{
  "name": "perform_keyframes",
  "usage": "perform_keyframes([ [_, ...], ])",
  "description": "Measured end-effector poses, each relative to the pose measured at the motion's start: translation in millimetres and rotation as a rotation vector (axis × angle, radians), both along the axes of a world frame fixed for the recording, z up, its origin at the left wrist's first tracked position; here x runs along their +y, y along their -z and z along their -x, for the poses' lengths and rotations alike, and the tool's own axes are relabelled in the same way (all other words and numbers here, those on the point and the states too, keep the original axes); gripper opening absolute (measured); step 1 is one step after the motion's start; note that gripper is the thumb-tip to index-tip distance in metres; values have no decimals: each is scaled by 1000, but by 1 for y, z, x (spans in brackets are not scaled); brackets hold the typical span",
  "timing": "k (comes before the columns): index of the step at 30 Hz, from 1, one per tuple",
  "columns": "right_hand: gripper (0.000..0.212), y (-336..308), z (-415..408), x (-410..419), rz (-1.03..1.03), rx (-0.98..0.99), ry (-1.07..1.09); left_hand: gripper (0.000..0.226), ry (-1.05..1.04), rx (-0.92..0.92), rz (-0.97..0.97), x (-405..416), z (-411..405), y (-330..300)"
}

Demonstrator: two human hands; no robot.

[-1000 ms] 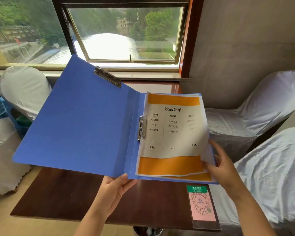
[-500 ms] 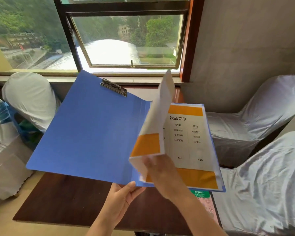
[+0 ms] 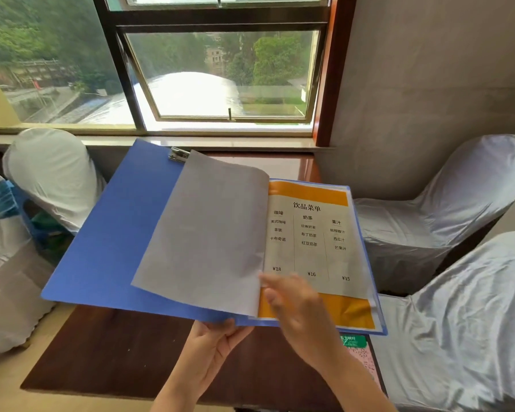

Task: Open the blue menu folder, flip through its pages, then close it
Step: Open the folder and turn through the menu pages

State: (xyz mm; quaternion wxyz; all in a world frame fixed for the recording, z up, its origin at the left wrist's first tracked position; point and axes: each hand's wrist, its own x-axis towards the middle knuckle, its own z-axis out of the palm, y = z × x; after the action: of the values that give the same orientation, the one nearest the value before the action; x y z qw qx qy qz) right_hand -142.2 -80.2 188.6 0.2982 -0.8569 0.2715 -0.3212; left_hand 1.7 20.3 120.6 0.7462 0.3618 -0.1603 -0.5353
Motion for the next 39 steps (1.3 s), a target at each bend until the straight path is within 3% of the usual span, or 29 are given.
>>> perform_keyframes([
  [2, 33, -5, 23, -20, 92, -110, 239, 55, -25, 48, -10, -1, -5, 2],
  [4, 45, -8, 49, -46, 165, -23, 457, 54, -43, 68, -6, -2, -8, 3],
  [6, 71, -9, 75, -70, -64, 133, 525, 55, -64, 69, -3, -2, -11, 4],
  [9, 85, -9, 100, -81, -693, 53, 224, 53, -86, 72, -11, -5, -15, 5],
  [11, 84, -7, 110, -83, -848, -118, 43, 52, -89, 64, -15, -6, -18, 5],
  [13, 90, -7, 115, -86, -865, -188, -25, 53, -91, 54, -16, -7, -19, 5],
  [15, 86, -7, 117, -87, -829, -180, -72, 54, -90, 53, -9, -8, -19, 5],
  [17, 66, -9, 117, -87, -733, -127, -62, 54, -86, 54, -3, -8, -19, 5],
  [20, 40, -9, 113, -88, -618, -99, 49, 54, -87, 56, -5, -7, -18, 6],
  [23, 28, -8, 105, -86, -504, -109, 145, 51, -83, 47, 8, -5, -17, 4],
  [27, 20, -6, 96, -81, -377, -148, 224, 47, -84, 59, 13, -4, -16, 3],
  [31, 10, -16, 84, -69, -62, -73, 351, 45, -107, 58, 6, -3, -15, 1],
  [34, 14, -25, 73, -61, 95, -155, 282, 45, -116, 57, 7, -3, -15, -1],
  [36, 27, -32, 62, -53, -190, -477, 202, 47, -120, 66, 11, -4, -14, -2],
  [39, 32, -34, 41, -48, -957, -1007, 26, 50, -121, 71, 13, -5, -12, -3],
])
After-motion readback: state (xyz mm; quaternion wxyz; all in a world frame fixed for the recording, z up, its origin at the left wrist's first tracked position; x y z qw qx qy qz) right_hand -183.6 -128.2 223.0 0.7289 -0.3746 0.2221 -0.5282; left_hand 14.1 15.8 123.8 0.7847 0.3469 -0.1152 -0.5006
